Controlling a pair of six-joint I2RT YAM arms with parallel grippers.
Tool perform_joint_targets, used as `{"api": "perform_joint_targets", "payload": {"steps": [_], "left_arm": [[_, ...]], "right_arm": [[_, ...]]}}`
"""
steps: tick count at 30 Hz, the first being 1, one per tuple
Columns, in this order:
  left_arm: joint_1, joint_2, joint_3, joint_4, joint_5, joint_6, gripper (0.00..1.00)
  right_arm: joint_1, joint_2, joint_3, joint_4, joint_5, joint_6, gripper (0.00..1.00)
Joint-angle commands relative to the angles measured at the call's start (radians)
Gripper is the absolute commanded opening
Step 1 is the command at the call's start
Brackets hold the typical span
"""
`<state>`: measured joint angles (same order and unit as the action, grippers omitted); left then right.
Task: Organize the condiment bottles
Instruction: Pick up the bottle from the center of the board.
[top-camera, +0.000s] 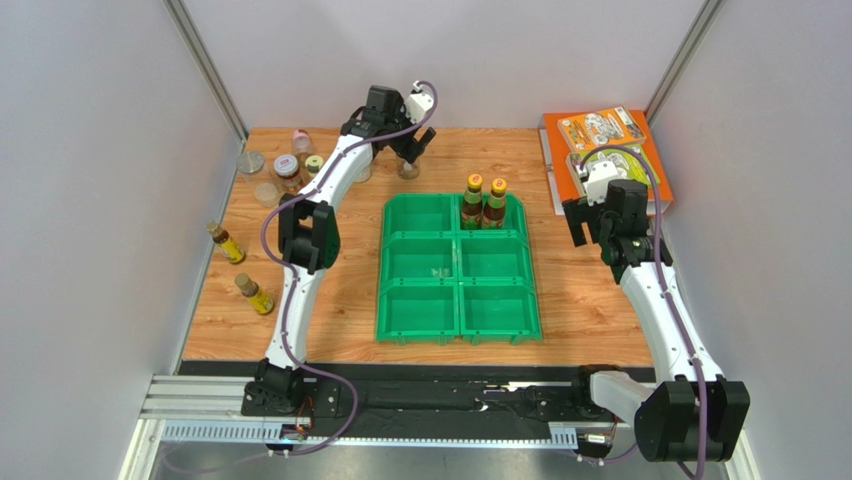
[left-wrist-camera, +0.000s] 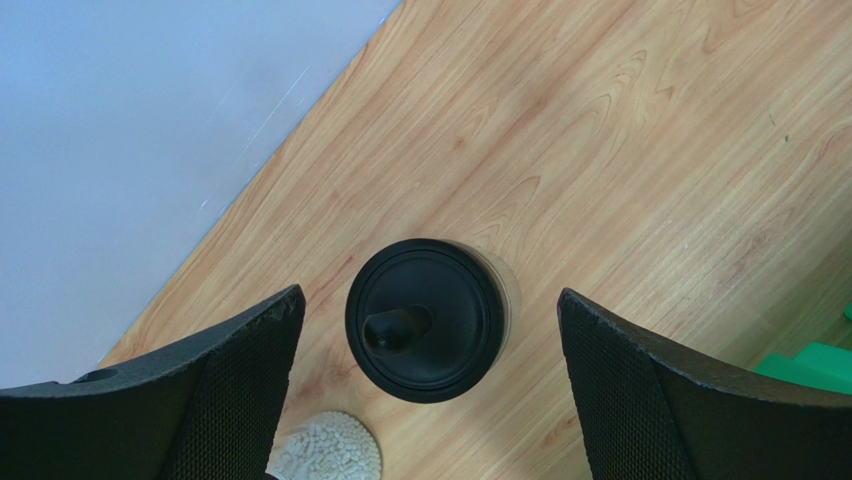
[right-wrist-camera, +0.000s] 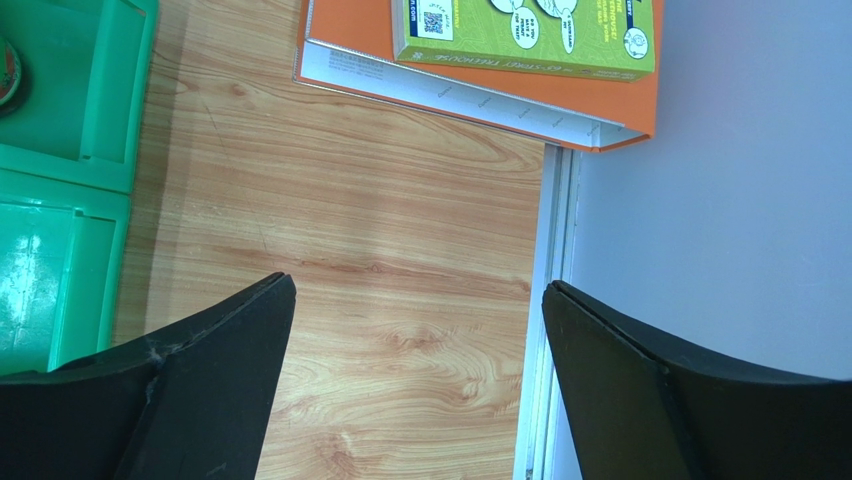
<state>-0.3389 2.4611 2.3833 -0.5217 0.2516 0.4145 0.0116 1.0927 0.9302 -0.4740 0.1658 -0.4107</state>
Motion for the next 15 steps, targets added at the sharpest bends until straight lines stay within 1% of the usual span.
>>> {"api": "perform_joint_targets", "payload": {"steps": [1, 15], "left_arm": [[0.012, 0.004, 0.040, 0.029, 0.001, -0.031, 0.99], [0.031, 0.055, 0.051, 0.011, 0.048, -0.057, 1.00]], "right_arm": [[-0.001, 0.003, 0.024, 0.021, 0.006, 0.006, 0.97], [-0.001, 0.001, 0.025, 0.017, 0.000, 0.009, 0.97]]}}
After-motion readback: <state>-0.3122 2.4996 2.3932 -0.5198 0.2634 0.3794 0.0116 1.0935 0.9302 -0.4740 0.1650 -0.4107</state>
